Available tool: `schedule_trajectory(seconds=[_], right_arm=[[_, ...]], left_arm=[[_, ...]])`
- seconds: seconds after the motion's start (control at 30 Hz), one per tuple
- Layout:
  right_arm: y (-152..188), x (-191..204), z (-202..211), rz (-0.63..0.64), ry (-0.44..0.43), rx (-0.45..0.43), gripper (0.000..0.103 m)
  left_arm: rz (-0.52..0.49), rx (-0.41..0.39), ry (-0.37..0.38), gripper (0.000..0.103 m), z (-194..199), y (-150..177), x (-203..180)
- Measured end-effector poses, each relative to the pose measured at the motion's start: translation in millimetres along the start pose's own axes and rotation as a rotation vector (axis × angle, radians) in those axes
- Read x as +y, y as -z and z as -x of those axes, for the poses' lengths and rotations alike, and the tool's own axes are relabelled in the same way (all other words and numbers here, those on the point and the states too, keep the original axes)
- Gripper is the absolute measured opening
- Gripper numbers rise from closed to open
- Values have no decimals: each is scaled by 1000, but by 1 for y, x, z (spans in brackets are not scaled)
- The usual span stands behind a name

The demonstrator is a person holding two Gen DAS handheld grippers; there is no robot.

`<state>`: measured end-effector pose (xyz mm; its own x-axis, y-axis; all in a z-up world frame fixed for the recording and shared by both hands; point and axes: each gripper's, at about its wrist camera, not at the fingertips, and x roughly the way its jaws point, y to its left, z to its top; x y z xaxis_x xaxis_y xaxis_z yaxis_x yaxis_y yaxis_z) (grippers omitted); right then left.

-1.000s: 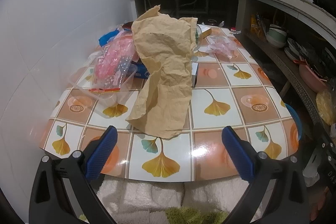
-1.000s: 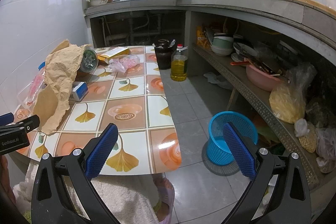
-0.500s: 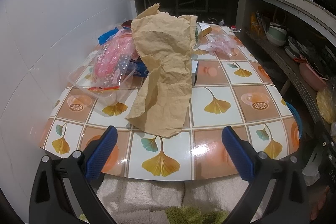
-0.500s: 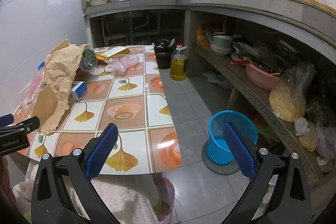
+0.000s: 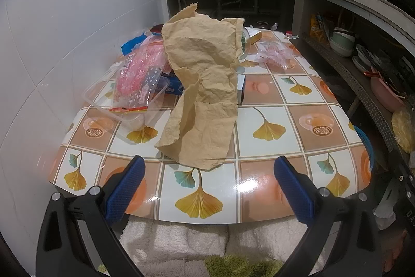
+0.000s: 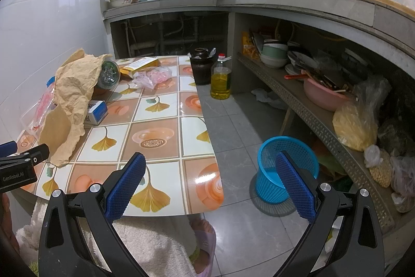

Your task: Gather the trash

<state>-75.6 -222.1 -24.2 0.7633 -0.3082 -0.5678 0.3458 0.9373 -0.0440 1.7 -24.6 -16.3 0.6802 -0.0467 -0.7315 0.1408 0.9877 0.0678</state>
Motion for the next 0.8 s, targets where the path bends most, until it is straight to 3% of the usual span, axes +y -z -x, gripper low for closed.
schedule_trajectory(seconds=[0.8], right_arm=[[-1, 0, 2, -2, -2, 1, 95]], left_arm=[[1, 1, 0, 98, 0, 0, 1]])
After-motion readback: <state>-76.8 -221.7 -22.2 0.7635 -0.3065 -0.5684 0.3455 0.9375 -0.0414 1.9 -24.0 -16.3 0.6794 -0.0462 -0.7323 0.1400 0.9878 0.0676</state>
